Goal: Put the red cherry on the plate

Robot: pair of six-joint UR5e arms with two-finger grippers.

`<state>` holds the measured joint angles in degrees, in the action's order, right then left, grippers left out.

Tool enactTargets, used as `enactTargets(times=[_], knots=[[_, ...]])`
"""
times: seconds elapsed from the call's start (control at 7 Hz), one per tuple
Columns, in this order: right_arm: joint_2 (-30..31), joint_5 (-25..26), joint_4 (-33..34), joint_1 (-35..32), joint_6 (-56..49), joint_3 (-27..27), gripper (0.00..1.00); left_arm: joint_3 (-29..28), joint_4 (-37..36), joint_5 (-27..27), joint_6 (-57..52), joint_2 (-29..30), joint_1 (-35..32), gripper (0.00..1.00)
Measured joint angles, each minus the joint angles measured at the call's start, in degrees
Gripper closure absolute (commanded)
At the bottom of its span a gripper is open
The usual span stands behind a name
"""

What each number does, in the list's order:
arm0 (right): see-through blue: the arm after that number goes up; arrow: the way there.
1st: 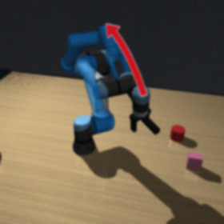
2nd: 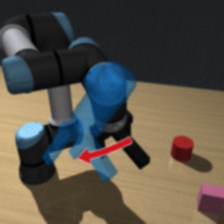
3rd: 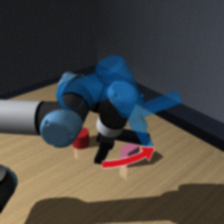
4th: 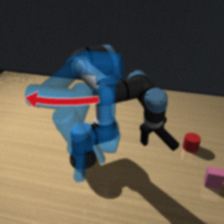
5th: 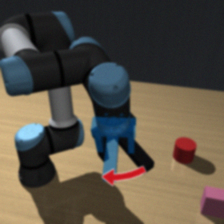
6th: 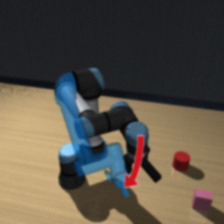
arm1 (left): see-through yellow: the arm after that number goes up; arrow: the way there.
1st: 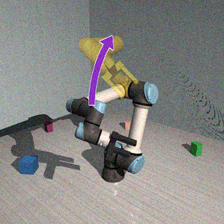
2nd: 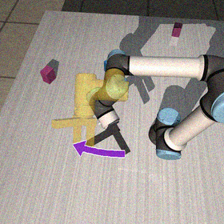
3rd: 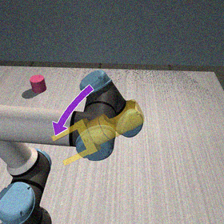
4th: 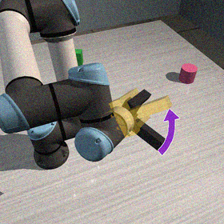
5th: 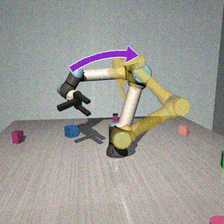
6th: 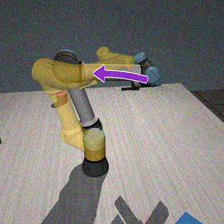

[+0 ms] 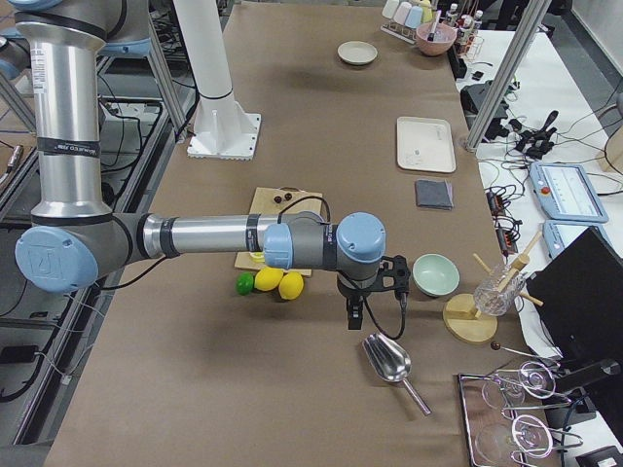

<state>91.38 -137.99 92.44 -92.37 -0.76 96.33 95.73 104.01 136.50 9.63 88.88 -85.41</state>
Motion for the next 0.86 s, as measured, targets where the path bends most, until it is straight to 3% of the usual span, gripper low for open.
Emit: enactTargets(times=[0.57,0.86], knots=[[0.2,0.1,-0.1,-0.1,-0.1,0.0,0.0,-18.2,24.4,1.1,9.4,3.1,7.7,0.02],[0.2,0.1,0.0,-0.1,0.0,0.0,0.0,-21.7,28.8,0.8,12.9,3.4,12.5,0.02]])
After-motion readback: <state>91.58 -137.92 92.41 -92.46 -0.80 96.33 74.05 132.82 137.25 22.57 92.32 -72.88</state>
